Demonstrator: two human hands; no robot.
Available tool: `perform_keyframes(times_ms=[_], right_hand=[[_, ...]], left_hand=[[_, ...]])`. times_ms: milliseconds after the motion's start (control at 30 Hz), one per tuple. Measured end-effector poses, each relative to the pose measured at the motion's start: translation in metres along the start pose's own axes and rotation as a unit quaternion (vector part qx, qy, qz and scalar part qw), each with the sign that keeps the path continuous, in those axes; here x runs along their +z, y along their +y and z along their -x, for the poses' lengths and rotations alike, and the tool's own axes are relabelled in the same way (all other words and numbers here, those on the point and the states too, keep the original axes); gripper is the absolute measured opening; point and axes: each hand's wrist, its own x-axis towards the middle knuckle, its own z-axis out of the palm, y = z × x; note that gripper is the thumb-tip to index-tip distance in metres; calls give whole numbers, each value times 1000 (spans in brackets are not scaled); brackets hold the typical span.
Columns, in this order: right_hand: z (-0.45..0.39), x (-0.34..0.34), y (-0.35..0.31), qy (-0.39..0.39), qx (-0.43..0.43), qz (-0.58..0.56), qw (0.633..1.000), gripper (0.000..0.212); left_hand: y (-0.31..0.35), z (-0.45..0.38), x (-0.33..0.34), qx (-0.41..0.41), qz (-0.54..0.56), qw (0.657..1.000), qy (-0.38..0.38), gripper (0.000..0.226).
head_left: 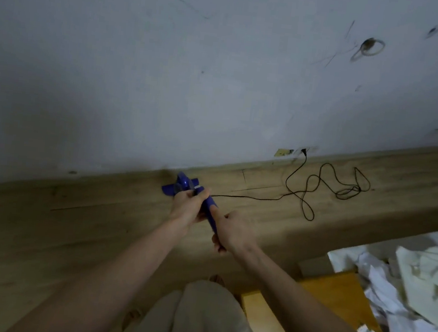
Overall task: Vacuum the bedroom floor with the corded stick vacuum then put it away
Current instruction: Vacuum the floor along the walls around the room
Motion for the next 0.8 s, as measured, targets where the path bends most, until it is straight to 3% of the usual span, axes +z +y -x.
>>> perform_keyframes(times_ms=[200,333,800], right_hand=[[30,101,-13,6,8,-28,1000,45],[46,136,-10,11,20,-39,999,43],[15,131,-23,0,19,-48,999,45]], left_hand=[[-5,17,-98,29,-76,997,7,24],[-12,29,-129,38,-101,994,5,23],[11,-2,-115,-12,-89,996,-12,28]])
